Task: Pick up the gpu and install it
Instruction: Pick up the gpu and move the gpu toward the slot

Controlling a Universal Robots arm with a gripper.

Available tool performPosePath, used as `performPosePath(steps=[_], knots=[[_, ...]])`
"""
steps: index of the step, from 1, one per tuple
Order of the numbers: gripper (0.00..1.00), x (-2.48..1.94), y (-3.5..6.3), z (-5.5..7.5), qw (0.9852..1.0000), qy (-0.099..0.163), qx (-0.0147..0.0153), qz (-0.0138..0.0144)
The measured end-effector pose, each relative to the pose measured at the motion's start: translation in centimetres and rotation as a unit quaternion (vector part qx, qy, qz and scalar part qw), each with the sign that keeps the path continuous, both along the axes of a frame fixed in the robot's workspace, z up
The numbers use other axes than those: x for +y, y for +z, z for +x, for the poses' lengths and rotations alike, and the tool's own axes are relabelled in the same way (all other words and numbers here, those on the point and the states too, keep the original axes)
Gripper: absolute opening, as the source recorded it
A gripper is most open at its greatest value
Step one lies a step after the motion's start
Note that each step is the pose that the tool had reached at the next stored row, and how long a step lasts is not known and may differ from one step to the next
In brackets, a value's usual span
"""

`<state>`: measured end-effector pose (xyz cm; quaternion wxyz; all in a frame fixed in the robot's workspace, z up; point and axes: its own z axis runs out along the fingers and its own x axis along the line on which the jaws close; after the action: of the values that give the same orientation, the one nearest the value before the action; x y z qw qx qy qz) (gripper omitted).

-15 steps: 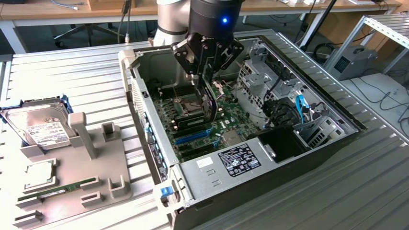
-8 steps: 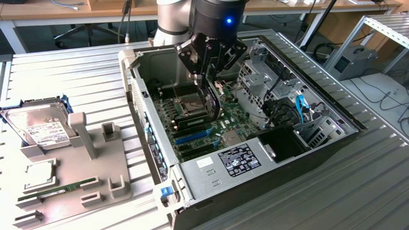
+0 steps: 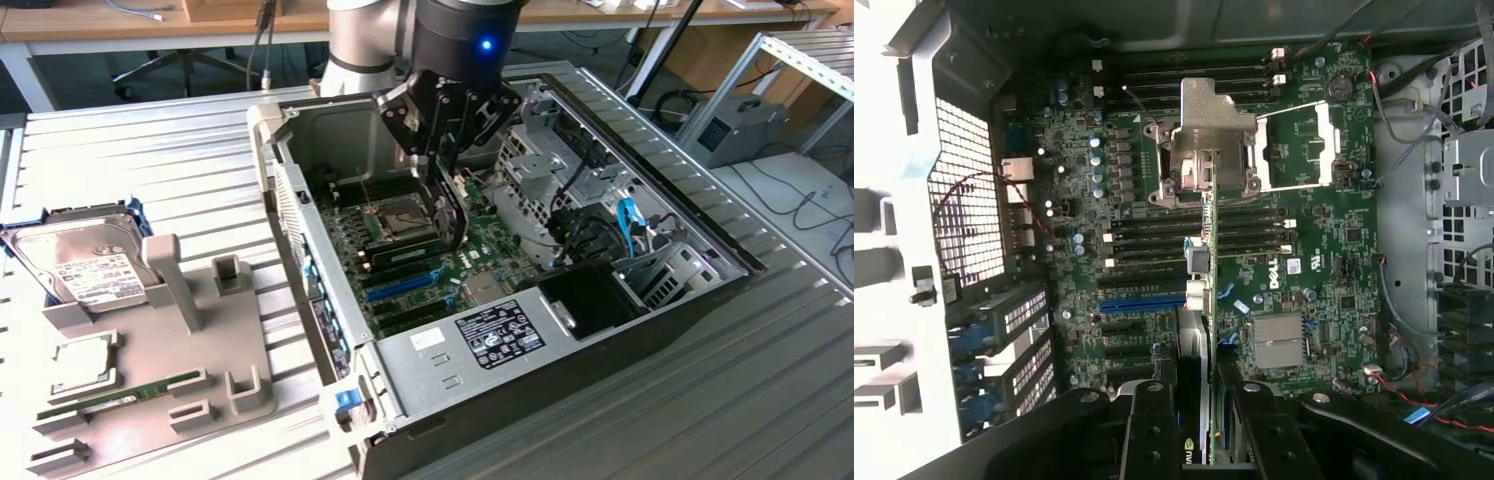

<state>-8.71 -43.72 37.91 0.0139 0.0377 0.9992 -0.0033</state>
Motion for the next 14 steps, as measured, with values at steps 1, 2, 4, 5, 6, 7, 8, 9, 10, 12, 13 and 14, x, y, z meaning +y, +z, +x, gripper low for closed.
performPosePath(steps=[1,2,4,5,6,7,8,9,10,12,13,14], knots=[[0.26,0.0,-0.02,0.1,1.0,0.0,0.0,0.0],[0.26,0.0,-0.04,0.2,1.0,0.0,0.0,0.0],[0.26,0.0,-0.1,0.4,1.0,0.0,0.0,0.0],[0.26,0.0,-0.12,0.5,1.0,0.0,0.0,0.0],[0.26,0.0,-0.15,0.7,1.0,0.0,0.0,0.0],[0.26,0.0,-0.17,0.8,1.0,0.0,0.0,-0.0001],[0.26,0.0,-0.18,1.0,1.0,0.0,0.0,-0.0001],[0.26,0.0,-0.21,1.3,1.0,0.0,0.0,0.0],[0.26,0.0,-0.25,1.5,1.0,0.0,0.0,0.0],[0.26,0.0,-0.29,1.8,1.0,0.0,0.0,0.0],[0.26,0.0,-0.31,1.9,1.0,0.0,0.0,0.0],[0.26,0.0,-0.34,2.1,1.0,0.0,0.0,0.0]])
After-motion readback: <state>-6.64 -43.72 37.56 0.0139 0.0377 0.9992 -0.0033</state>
